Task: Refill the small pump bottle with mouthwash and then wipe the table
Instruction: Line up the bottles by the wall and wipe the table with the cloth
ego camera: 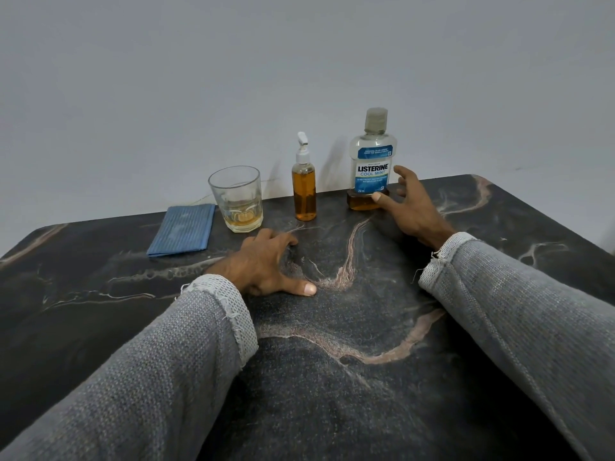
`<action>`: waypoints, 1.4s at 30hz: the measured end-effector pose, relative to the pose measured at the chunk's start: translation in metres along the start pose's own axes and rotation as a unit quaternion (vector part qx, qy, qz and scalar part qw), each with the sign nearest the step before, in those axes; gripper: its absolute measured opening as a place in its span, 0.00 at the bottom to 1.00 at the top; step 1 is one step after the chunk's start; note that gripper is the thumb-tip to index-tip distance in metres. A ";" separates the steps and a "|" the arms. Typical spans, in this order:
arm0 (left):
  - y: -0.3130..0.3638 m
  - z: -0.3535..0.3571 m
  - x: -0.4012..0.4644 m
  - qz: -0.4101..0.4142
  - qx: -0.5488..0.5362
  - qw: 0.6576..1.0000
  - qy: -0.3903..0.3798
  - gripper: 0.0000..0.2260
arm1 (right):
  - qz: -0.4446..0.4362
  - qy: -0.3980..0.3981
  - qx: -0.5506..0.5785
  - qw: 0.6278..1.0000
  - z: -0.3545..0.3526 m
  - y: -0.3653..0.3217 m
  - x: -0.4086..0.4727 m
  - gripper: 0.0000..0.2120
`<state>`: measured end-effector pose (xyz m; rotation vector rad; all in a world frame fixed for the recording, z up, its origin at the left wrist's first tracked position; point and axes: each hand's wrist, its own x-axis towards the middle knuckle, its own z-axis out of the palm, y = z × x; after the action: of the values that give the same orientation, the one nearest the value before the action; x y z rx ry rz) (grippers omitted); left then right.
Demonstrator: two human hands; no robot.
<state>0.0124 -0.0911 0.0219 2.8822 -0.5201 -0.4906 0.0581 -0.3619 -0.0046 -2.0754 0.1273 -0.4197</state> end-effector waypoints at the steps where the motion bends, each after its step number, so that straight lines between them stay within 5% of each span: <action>1: 0.000 0.000 0.000 0.000 -0.001 1.000 -0.001 0.45 | 0.002 0.005 -0.001 1.000 -0.001 0.000 -0.003 0.36; 10: 0.000 0.012 -0.021 0.007 -0.024 0.999 0.037 0.42 | 0.025 0.008 -0.024 0.999 -0.008 -0.012 -0.050 0.36; 18: -0.004 0.027 -0.076 -0.028 -0.023 0.998 0.057 0.31 | -0.007 -0.033 -0.058 0.998 0.000 -0.039 -0.121 0.23; 30: -0.096 0.016 -0.142 -0.134 -0.036 0.984 0.113 0.23 | -0.079 -0.150 -0.111 0.979 0.092 -0.112 -0.156 0.17; 42: -0.118 0.018 -0.132 -0.112 0.004 0.988 0.103 0.28 | -0.182 -0.175 -0.229 0.940 0.205 -0.153 -0.129 0.20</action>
<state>-0.0738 0.0644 0.0165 2.9681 -0.1683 -0.2144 -0.0038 -0.0821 -0.0006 -2.6108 -0.4156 -0.2457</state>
